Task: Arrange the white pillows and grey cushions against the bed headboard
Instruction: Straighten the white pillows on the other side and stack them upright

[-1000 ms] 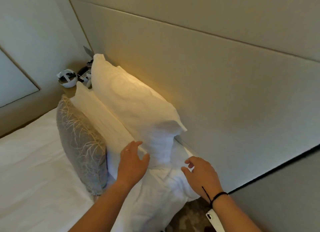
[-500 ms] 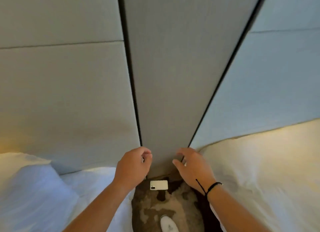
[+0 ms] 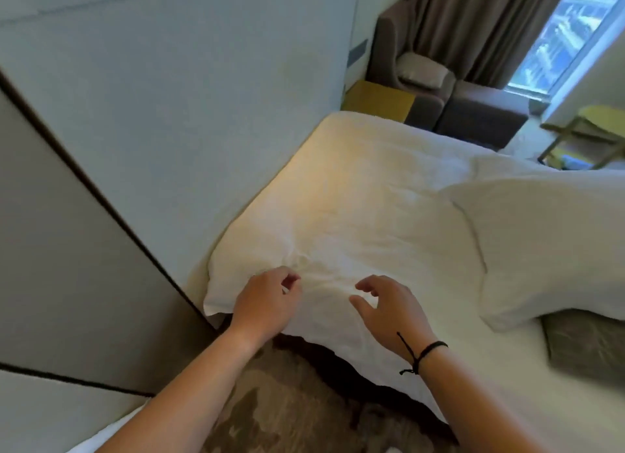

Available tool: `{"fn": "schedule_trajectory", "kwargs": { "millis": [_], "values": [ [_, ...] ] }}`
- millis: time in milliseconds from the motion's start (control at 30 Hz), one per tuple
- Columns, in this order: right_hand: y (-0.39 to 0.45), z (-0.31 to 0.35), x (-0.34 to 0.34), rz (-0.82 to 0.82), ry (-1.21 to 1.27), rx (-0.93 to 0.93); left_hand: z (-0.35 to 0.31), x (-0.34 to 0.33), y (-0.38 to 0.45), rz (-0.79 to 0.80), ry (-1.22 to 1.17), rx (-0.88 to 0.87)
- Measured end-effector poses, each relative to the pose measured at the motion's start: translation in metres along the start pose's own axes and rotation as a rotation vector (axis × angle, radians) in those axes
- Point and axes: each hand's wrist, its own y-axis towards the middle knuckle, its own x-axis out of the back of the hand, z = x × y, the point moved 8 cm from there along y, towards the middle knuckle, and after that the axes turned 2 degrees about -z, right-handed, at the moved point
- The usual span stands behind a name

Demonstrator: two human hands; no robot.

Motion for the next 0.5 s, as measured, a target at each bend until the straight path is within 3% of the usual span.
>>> {"fn": "schedule_trajectory", "kwargs": {
  "millis": [133,267,500],
  "values": [
    [-0.022,-0.102,0.054,-0.112,0.053,-0.126,-0.087,-0.089,0.015,0.127,0.004,-0.112],
    [-0.048,-0.221,0.097,-0.186,0.082,-0.253,-0.152,-0.182,0.018,0.148,-0.017,-0.175],
    [-0.072,-0.376,0.167,-0.230,0.132,-0.465,-0.228,-0.293,0.022,0.213,0.012,-0.156]
  ]
}}
